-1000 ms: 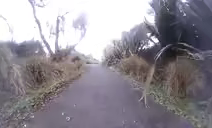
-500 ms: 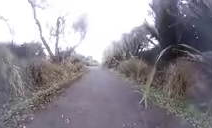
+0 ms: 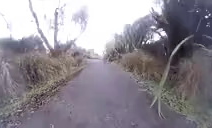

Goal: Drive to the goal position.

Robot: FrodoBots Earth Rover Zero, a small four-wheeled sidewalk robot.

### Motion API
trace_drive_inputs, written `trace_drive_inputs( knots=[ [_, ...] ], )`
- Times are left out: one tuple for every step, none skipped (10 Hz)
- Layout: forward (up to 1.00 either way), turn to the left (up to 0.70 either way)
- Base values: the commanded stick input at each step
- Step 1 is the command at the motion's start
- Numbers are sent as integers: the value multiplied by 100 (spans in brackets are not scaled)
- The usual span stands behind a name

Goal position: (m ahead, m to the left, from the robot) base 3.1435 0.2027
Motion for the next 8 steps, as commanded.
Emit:
trace_drive_inputs(
  knots=[
    [70,-28],
    [70,-35],
    [70,-35],
    [70,-35],
    [70,-35],
    [70,-35],
    [70,-35],
    [70,-7]
  ],
)
